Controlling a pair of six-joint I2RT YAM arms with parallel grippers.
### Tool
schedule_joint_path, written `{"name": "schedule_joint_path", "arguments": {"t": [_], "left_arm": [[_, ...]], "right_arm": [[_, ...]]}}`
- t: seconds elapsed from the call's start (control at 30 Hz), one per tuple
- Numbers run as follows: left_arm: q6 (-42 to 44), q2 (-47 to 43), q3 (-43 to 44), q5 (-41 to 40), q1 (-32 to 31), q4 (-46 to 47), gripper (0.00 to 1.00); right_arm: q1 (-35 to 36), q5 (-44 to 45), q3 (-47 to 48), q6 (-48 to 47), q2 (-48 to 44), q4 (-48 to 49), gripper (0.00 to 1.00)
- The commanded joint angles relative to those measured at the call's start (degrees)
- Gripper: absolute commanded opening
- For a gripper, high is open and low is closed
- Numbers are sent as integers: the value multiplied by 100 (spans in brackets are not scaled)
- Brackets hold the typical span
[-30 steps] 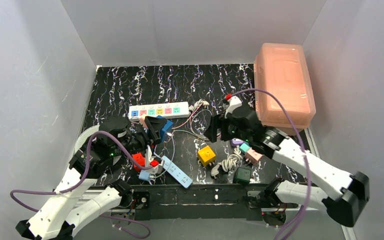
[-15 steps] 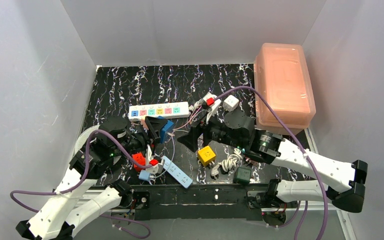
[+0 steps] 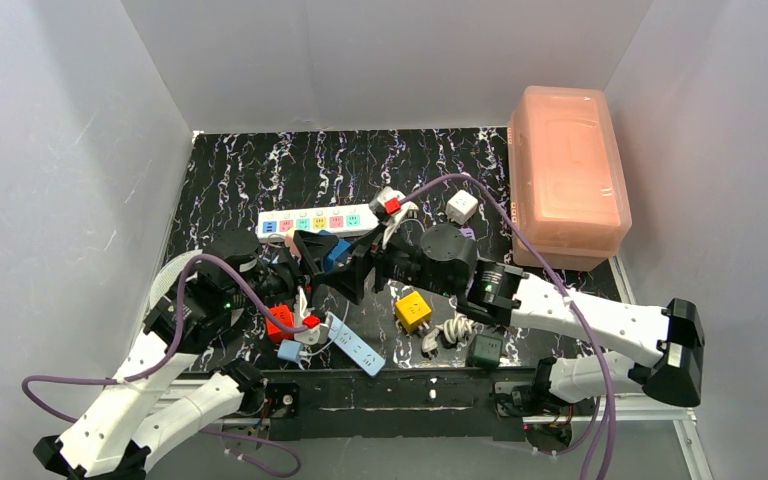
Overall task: Pull the plug off the socket
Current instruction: Remove the plug from the socket.
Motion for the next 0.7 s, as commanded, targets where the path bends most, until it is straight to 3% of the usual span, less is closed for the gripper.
{"name": "schedule_joint_path", "arguments": {"t": [0.0,0.47,0.57,0.67], "left_arm": [[136,-11,189,129,0,303,0],[247,-82,254,210,6,337,0],[181,-71,322,142,7,339,0],[182,-95,320,131,0,335,0]], "right_arm": [[66,29,240,65,154,536,90],[86,263,313,24,795,1457,89],[90,224,298,92,879,1487,78],[86,244,220,123,831,1540,56]]}}
